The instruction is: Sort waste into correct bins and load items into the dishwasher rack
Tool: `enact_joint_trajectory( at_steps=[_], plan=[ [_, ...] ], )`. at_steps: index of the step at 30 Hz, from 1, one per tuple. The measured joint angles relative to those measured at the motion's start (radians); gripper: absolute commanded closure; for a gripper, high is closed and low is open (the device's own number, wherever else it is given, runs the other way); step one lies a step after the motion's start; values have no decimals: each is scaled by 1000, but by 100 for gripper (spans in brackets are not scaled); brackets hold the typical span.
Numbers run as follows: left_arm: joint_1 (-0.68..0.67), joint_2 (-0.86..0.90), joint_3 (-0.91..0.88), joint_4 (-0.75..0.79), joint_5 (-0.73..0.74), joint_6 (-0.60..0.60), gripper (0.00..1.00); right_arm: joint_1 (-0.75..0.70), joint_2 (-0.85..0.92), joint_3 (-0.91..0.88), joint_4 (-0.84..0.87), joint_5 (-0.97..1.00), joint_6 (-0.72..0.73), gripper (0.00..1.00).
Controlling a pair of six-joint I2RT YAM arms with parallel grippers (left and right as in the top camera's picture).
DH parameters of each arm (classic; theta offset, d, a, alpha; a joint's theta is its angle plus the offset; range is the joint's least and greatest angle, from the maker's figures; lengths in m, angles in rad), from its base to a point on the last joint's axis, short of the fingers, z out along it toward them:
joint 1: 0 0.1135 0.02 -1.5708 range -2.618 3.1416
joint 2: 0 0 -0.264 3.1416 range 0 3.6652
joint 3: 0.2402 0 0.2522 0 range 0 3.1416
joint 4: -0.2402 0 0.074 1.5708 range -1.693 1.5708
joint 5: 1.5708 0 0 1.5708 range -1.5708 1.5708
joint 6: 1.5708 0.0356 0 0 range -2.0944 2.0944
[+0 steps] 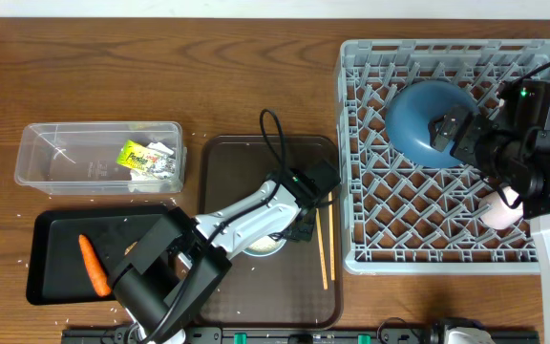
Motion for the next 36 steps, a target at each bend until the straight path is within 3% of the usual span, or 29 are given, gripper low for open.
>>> enact_joint_trajectory(
  at_steps=[7, 14, 25, 30, 36],
  plan=[
    [0, -2, 16, -42, -10, -3, 94, 0, 0, 0, -1, 0, 0, 1],
    [0, -14, 87, -216, -69, -3, 94, 0, 0, 0, -1, 0, 0, 1],
    [35, -262, 114, -272, -95, -23, 94, 0, 0, 0, -1, -1, 0, 1],
    [187, -410, 115, -332, -87, -37, 94, 0, 0, 0, -3, -3, 0, 1],
    [484, -603, 115, -422, -34, -22, 94, 0, 0, 0, -6, -3, 0, 1]
  ],
)
